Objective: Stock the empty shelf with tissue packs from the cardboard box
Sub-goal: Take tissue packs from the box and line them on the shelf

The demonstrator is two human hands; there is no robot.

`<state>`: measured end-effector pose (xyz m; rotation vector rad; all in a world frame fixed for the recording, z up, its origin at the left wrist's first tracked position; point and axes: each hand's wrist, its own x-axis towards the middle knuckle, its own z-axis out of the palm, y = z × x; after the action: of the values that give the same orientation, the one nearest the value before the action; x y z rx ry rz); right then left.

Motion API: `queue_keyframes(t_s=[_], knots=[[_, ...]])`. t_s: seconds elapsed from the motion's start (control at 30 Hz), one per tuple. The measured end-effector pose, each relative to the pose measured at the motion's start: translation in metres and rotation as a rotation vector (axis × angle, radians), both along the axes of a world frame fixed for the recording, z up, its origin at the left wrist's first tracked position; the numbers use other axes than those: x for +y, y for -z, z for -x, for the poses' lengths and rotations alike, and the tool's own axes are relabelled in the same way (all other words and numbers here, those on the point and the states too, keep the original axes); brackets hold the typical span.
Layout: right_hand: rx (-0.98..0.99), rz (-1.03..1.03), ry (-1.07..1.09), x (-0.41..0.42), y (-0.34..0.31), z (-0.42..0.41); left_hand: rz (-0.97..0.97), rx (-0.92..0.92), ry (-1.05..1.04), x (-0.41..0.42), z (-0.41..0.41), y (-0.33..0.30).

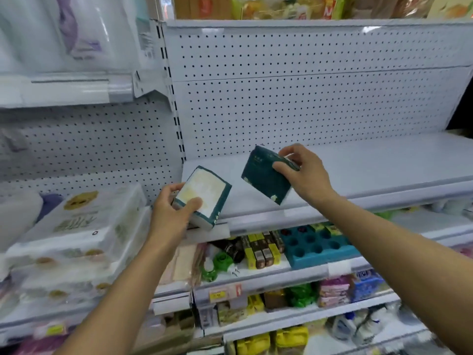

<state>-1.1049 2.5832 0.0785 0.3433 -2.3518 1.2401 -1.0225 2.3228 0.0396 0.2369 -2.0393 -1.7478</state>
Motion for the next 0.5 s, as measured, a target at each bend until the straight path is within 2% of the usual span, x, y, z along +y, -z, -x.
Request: queue_keyframes(t_s=[0.1,0.2,0.33,0.5], knots=[[0.003,-0.239,-0.018,-0.013,0.010,0.031,0.011,0.006,-0.043,-0.014,0.011,-0.003],[-0.008,-0.411,-0.153,-0.020,0.033,0.052,0.023,0.010,-0.069,-0.021,0.022,-0.007],[0.093,-0.346,-0.242,-0.030,0.042,0.099,-0.034,0.031,-0.110,-0.022,0.045,-0.011],[0.104,-0.388,-0.316,-0.065,0.039,0.182,-0.132,0.017,-0.199,-0.030,0.086,-0.013]])
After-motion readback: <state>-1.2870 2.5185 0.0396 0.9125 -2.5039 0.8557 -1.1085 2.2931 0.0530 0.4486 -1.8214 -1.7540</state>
